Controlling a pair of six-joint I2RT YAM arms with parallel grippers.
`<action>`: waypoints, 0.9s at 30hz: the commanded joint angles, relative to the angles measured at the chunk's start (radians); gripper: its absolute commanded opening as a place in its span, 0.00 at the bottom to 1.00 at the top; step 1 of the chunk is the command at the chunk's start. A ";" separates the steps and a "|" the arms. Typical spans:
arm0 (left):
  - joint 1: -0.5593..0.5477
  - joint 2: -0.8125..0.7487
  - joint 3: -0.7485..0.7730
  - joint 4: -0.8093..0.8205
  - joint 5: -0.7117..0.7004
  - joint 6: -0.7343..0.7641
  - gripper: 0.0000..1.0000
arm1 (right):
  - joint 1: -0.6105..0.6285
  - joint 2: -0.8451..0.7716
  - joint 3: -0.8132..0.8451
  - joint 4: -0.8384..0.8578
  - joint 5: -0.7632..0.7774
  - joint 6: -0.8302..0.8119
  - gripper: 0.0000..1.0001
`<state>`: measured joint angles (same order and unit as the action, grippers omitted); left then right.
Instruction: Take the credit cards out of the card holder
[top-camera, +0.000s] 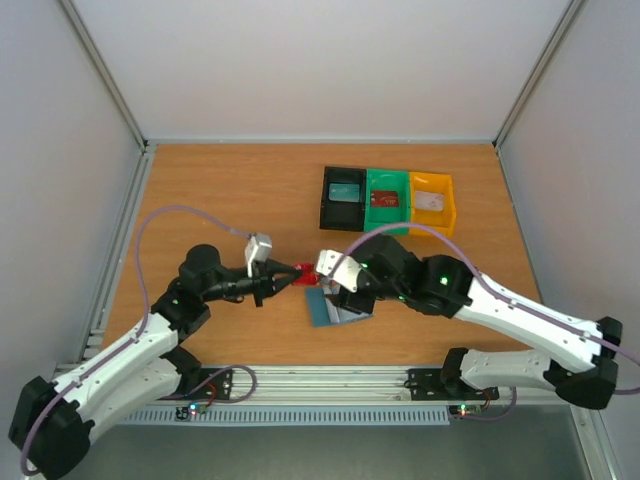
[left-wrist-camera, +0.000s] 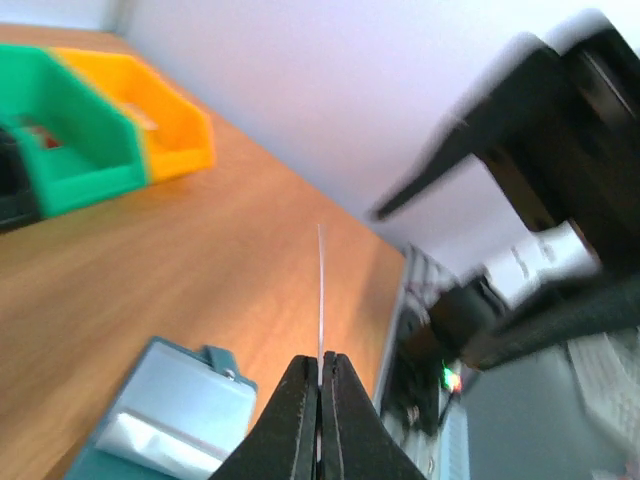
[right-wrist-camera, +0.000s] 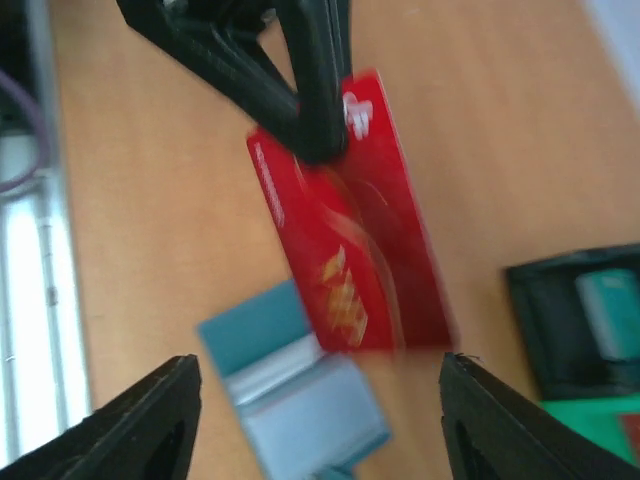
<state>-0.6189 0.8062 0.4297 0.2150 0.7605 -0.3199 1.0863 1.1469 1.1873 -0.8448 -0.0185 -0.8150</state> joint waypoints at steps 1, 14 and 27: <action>0.115 0.004 0.040 0.065 -0.208 -0.459 0.00 | -0.008 -0.159 -0.128 0.286 0.292 -0.160 0.70; 0.313 -0.071 0.130 -0.154 -0.436 -1.003 0.00 | -0.008 0.056 -0.326 1.177 0.147 -0.803 0.75; 0.331 -0.144 0.074 -0.070 -0.442 -1.010 0.00 | -0.049 0.398 -0.220 1.503 0.131 -0.971 0.75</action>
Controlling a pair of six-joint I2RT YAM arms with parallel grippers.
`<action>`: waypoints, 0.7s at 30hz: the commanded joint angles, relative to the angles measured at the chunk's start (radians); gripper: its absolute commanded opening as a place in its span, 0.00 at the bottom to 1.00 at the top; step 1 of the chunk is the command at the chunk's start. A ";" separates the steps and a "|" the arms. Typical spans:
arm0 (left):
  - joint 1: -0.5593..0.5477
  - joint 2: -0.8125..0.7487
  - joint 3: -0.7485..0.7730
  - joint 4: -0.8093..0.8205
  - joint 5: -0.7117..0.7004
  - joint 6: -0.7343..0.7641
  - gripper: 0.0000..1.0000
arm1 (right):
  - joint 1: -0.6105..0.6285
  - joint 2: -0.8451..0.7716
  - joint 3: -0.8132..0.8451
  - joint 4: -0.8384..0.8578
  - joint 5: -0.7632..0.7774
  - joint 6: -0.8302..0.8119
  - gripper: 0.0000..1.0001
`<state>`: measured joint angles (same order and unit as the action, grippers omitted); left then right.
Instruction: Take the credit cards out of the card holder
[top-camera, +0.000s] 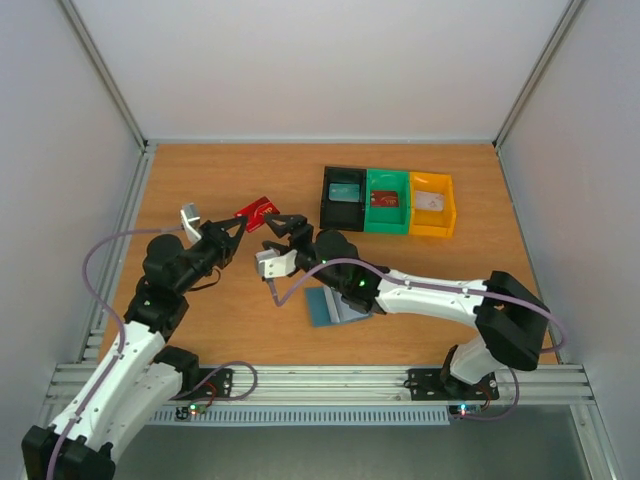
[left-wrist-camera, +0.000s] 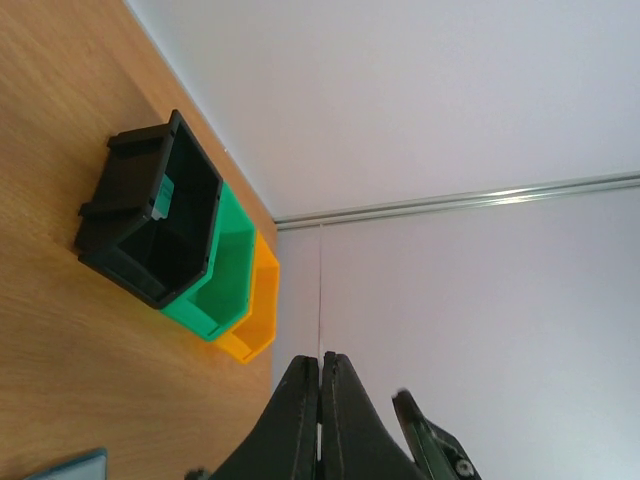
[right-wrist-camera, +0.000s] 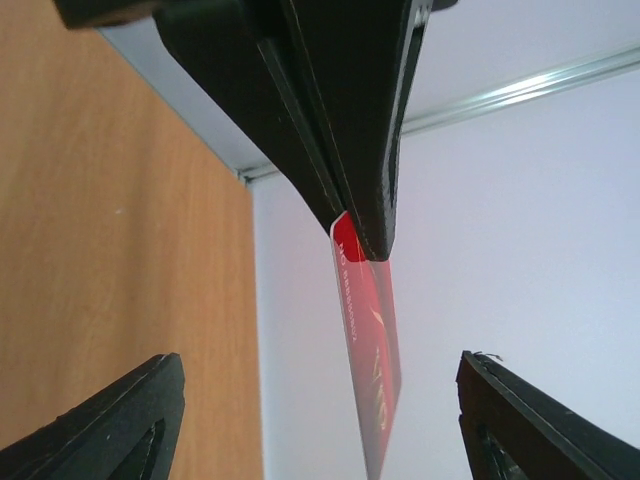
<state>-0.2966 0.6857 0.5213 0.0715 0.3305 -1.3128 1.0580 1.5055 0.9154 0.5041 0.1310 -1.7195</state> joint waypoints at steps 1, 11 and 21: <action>0.010 -0.025 -0.021 0.080 -0.012 -0.015 0.00 | -0.023 0.054 0.062 0.152 -0.020 -0.075 0.74; 0.012 -0.028 -0.035 0.124 -0.008 0.003 0.00 | -0.053 0.168 0.141 0.217 -0.001 -0.137 0.22; 0.012 -0.050 -0.072 0.041 -0.077 -0.017 0.63 | -0.055 0.079 0.130 0.053 0.057 -0.055 0.01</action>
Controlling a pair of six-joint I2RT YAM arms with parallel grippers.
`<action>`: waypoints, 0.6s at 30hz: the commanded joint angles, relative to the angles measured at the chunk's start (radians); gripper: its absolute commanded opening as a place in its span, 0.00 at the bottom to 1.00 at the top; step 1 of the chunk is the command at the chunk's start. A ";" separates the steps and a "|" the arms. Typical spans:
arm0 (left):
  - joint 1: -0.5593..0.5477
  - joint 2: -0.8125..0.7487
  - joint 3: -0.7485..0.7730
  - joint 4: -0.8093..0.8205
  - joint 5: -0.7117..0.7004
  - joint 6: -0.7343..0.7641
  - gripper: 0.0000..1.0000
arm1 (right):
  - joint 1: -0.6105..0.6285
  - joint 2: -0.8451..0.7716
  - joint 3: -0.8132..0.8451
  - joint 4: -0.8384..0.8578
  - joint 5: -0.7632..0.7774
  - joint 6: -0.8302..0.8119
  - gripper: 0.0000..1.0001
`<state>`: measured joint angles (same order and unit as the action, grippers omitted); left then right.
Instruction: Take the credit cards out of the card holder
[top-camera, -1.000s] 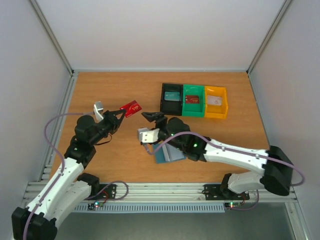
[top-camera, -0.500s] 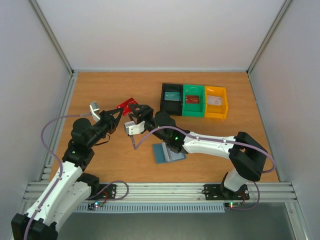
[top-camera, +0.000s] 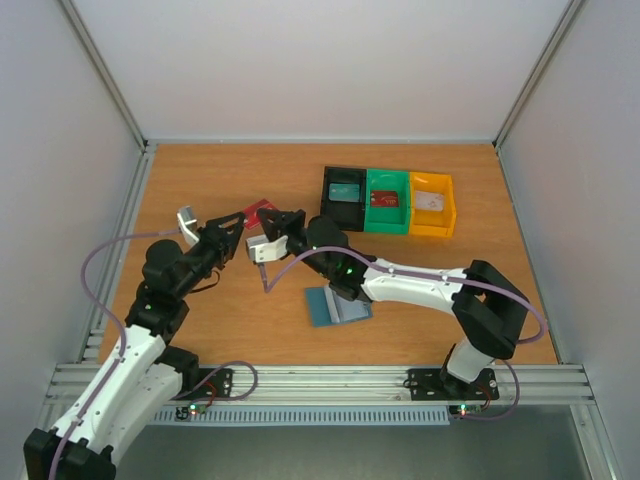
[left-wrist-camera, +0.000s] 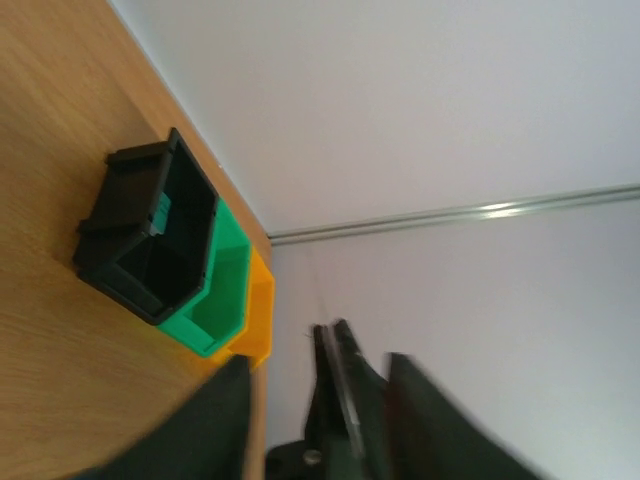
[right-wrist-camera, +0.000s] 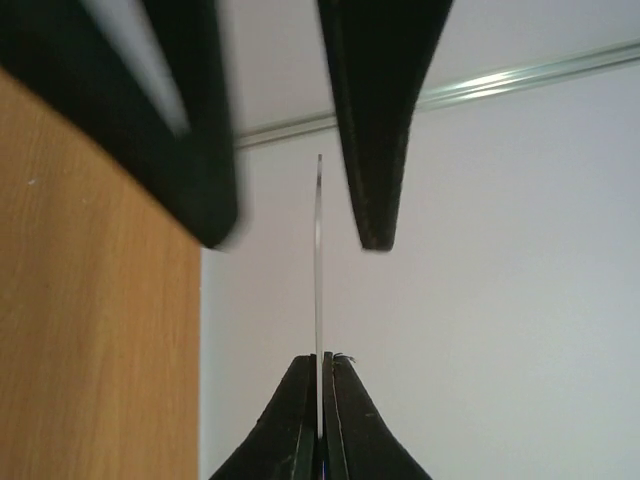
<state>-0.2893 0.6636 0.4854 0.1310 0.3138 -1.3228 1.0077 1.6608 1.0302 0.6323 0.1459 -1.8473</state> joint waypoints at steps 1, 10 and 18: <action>0.005 -0.035 -0.048 -0.041 -0.076 -0.027 0.80 | -0.009 -0.095 0.017 -0.125 0.057 0.101 0.01; 0.041 -0.114 -0.198 -0.265 -0.277 0.017 0.99 | -0.393 -0.092 0.392 -1.203 -0.032 0.631 0.01; 0.055 -0.158 -0.243 -0.303 -0.311 0.079 0.99 | -0.624 0.272 0.753 -1.528 0.111 0.606 0.01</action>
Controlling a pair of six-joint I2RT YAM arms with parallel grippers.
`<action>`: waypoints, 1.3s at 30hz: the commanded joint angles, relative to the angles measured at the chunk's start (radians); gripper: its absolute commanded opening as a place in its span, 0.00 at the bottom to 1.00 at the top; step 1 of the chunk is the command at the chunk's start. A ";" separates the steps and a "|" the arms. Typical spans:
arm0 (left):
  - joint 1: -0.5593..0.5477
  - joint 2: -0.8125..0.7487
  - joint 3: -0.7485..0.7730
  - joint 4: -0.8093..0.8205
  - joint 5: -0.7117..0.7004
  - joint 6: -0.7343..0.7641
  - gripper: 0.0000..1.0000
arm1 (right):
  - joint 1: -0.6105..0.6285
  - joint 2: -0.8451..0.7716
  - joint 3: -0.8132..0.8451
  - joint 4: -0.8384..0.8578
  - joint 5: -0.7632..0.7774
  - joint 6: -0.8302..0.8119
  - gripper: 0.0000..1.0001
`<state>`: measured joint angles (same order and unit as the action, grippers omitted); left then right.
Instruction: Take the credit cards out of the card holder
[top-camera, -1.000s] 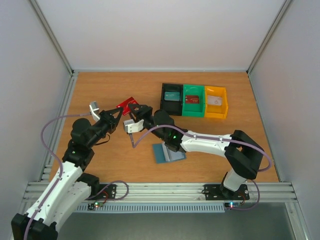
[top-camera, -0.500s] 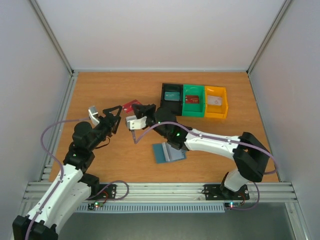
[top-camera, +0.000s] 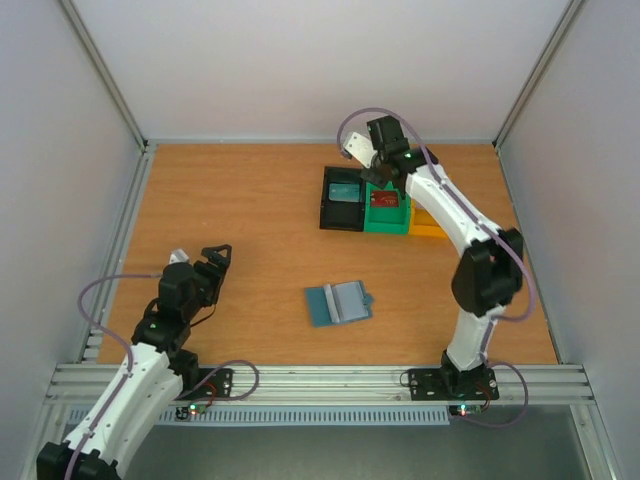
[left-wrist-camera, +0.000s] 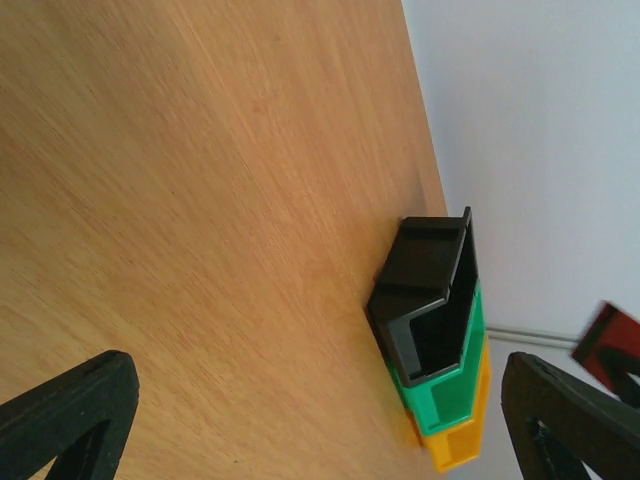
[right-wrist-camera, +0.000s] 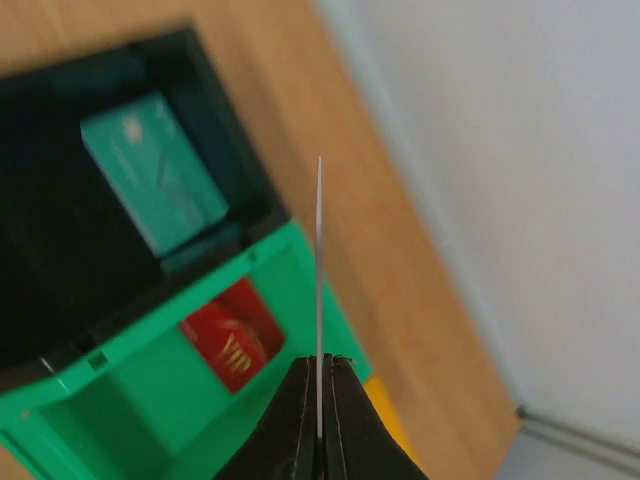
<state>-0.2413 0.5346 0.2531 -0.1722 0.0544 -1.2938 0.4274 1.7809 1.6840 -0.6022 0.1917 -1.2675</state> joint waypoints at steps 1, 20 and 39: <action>0.007 -0.036 -0.012 0.004 -0.069 0.058 0.99 | -0.059 0.183 0.130 -0.308 0.071 0.012 0.01; 0.007 -0.007 -0.022 0.057 -0.105 0.145 0.99 | -0.131 0.407 0.177 -0.173 0.153 -0.269 0.01; 0.007 0.044 -0.025 0.065 -0.113 0.146 0.99 | -0.131 0.427 0.029 0.127 0.128 -0.498 0.03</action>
<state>-0.2409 0.5724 0.2436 -0.1608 -0.0311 -1.1652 0.2970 2.1891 1.7447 -0.5518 0.3260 -1.7050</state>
